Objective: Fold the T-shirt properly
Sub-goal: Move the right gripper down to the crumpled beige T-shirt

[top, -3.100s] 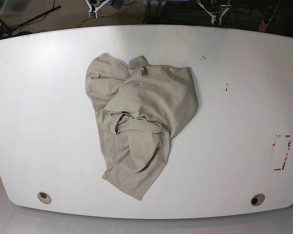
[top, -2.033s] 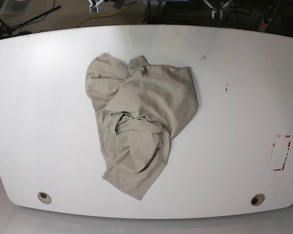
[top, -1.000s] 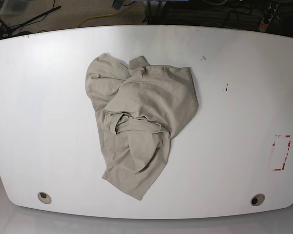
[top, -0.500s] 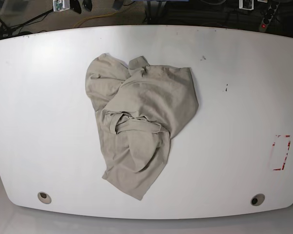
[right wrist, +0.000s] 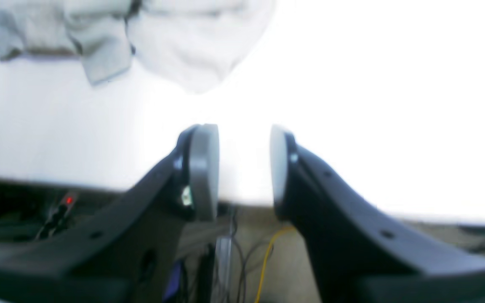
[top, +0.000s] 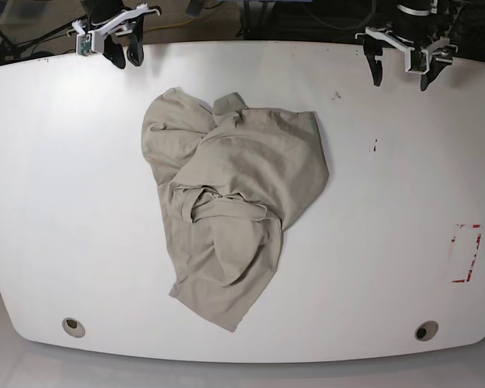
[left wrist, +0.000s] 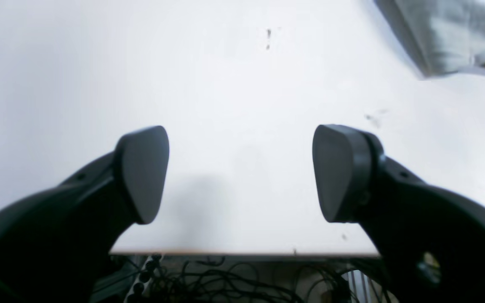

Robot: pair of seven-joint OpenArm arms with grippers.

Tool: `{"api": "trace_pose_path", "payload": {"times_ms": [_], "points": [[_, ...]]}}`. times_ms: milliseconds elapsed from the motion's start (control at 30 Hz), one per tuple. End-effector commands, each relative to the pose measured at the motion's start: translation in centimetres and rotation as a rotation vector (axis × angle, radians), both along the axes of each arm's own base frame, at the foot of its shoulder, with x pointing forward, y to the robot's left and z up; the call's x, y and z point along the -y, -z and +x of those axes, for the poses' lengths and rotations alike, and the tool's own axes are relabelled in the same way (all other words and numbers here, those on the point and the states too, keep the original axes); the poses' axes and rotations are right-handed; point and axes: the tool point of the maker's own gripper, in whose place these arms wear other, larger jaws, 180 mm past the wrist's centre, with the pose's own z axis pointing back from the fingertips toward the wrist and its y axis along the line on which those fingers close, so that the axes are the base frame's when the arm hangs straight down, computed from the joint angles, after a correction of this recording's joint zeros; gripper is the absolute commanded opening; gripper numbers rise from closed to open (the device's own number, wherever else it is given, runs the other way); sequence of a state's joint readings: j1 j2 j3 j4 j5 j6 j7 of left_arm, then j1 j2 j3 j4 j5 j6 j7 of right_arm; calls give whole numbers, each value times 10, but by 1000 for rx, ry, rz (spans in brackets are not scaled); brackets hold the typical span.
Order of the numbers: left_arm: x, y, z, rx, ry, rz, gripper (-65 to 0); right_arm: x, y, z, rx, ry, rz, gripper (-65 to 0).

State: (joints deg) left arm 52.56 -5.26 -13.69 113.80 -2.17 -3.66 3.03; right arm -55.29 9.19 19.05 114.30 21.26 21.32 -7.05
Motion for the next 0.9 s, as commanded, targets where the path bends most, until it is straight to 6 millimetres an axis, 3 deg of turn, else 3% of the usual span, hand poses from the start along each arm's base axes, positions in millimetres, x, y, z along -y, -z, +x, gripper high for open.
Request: {"api": "trace_pose_path", "payload": {"times_ms": [0, 67, 200, 433, 867], "points": [[1, -11, 20, 45, 28, 12, -103, -2, -10, 9, 39, -9, 7, -411], [11, -9, 34, 36, 81, 3, -81, -3, -9, 18, 39, -16, 5, -314], [25, -10, 53, 42, 142, -16, -74, -3, -8, 30, 38, -23, -3, -197], [63, -12, 75, 33, 314, -63, -76, -5, -11, 68, 53, -49, -19, -189], [63, -11, 79, 23, 316, -55, -76, -18, -42, 157, 105, -198, -96, -190]]}}
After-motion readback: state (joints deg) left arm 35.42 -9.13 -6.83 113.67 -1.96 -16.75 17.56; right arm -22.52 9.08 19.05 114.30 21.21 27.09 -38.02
